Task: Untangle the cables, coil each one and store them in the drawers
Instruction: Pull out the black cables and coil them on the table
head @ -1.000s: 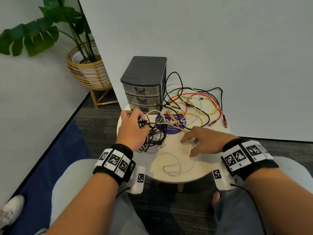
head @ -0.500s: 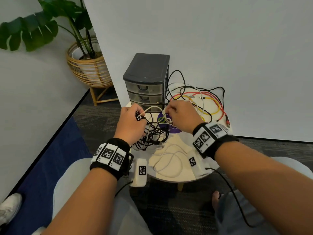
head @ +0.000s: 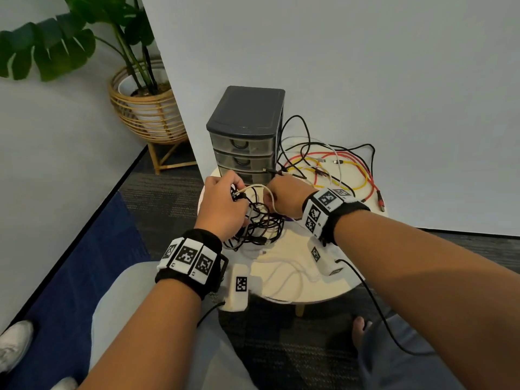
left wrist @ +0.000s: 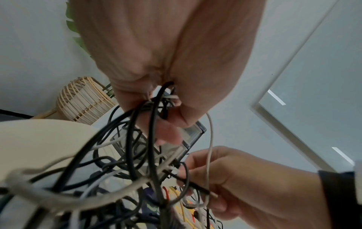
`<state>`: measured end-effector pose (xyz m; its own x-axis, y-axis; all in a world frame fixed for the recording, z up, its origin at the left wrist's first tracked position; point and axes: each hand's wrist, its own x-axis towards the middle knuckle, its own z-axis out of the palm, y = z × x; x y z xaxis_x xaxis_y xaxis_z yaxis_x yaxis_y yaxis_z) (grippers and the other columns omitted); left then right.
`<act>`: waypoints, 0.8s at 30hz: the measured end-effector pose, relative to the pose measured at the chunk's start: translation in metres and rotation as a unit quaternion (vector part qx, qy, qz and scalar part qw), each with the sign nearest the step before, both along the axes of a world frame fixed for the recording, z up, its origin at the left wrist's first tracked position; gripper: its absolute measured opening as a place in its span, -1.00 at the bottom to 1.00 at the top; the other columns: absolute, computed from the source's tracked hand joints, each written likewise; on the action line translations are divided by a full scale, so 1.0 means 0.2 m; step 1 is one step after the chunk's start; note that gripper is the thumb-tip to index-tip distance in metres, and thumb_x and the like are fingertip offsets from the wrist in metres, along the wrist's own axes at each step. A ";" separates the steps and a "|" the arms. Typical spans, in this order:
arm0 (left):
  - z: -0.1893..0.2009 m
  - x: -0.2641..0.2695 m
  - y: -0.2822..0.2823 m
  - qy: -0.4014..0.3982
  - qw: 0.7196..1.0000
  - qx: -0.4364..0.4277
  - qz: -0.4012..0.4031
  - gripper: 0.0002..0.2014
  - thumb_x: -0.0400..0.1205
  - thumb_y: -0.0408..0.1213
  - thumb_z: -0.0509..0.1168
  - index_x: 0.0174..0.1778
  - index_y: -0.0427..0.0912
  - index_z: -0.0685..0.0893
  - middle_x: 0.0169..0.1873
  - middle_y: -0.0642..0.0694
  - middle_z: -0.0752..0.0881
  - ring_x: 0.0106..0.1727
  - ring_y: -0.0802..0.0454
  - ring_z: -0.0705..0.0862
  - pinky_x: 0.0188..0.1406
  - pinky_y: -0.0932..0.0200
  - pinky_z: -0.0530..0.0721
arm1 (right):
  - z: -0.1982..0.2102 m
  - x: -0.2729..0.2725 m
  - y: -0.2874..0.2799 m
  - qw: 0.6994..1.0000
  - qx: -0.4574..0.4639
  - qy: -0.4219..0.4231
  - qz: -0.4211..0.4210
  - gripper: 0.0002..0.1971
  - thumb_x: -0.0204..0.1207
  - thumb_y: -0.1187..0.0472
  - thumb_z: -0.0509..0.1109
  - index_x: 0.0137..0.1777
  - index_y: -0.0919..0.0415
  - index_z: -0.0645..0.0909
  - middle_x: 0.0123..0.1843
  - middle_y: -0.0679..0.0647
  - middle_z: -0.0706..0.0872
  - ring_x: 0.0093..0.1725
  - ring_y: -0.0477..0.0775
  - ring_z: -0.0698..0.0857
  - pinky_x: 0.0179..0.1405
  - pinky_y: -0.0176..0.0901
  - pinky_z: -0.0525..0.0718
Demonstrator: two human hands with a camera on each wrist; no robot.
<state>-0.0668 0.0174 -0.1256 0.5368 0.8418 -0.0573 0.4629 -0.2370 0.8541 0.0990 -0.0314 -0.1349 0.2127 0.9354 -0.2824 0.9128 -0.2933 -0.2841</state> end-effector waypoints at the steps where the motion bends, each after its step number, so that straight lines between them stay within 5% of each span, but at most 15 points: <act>1: 0.00 0.00 0.00 0.008 1.000 0.009 0.003 -0.74 0.65 -0.52 0.32 -0.07 -0.01 0.55 0.20 -0.06 0.41 -0.10 -0.14 0.78 -0.30 0.05 0.86 | 0.00 0.01 -0.01 0.999 0.026 0.015 -0.018 -0.75 0.61 0.26 0.35 -0.32 0.03 0.61 -0.22 0.04 0.70 -0.13 0.14 0.70 -0.25 -0.17 0.53; 3: 0.00 -0.01 0.01 0.026 0.999 0.033 0.008 -0.77 0.66 -0.48 0.31 -0.10 0.00 0.55 0.19 -0.05 0.41 -0.07 -0.13 0.74 -0.25 0.09 0.84 | 0.03 0.04 -0.03 0.992 0.095 0.053 -0.067 -0.74 0.59 0.31 0.33 -0.32 0.04 0.62 -0.18 0.04 0.71 -0.10 0.10 0.68 -0.19 -0.18 0.53; 7: -0.02 -0.01 0.02 0.075 0.995 0.069 0.012 -0.79 0.66 -0.45 0.29 -0.09 0.02 0.58 0.21 -0.05 0.43 0.07 -0.04 0.53 0.21 -0.04 0.63 | 0.10 0.10 -0.08 0.940 0.245 0.126 -0.203 -0.77 0.58 0.32 0.35 -0.30 0.10 0.64 -0.14 0.05 0.75 -0.13 0.02 0.68 -0.20 -0.21 0.53; 11: -0.02 -0.01 0.00 0.089 0.993 0.075 0.007 -0.80 0.67 -0.44 0.28 -0.08 0.01 0.58 0.20 -0.03 0.43 0.10 -0.05 0.54 0.15 0.04 0.55 | 0.23 0.15 -0.14 0.896 0.341 0.161 -0.235 -0.83 0.59 0.31 0.38 -0.23 0.16 0.69 -0.26 -0.03 0.71 -0.26 -0.14 0.62 -0.26 -0.31 0.50; 17: -0.01 0.00 -0.02 0.091 0.993 0.072 0.009 -0.78 0.69 -0.45 0.25 -0.10 0.00 0.61 0.23 -0.03 0.41 0.11 -0.04 0.53 0.18 -0.01 0.62 | 0.45 0.25 -0.16 0.861 0.442 0.093 -0.233 -0.84 0.57 0.26 0.38 -0.23 0.15 0.70 -0.29 -0.08 0.70 -0.25 -0.09 0.62 -0.24 -0.33 0.54; 19: -0.01 0.01 -0.02 0.094 0.993 0.072 0.006 -0.78 0.69 -0.45 0.24 -0.11 0.00 0.62 0.25 -0.03 0.41 0.10 -0.02 0.53 0.21 -0.03 0.64 | 0.47 0.28 -0.16 0.873 0.421 0.086 -0.230 -0.85 0.57 0.27 0.38 -0.22 0.16 0.73 -0.26 -0.07 0.73 -0.23 -0.09 0.64 -0.23 -0.27 0.57; 22: -0.01 0.00 -0.04 0.097 0.993 0.066 0.005 -0.76 0.69 -0.44 0.23 -0.14 0.02 0.61 0.23 -0.03 0.42 0.02 -0.01 0.60 0.16 -0.14 0.74 | 0.45 0.27 -0.17 0.930 0.311 0.073 -0.180 -0.84 0.56 0.29 0.39 -0.21 0.16 0.76 -0.27 -0.12 0.71 -0.23 -0.12 0.65 -0.17 -0.22 0.63; 24: -0.01 0.00 -0.04 0.099 0.993 0.065 0.004 -0.76 0.70 -0.43 0.23 -0.14 0.03 0.61 0.23 -0.03 0.42 0.00 0.01 0.60 0.14 -0.14 0.76 | 0.44 0.29 -0.17 0.909 0.353 0.069 -0.211 -0.84 0.57 0.28 0.38 -0.21 0.16 0.75 -0.29 -0.10 0.69 -0.24 -0.07 0.64 -0.17 -0.20 0.62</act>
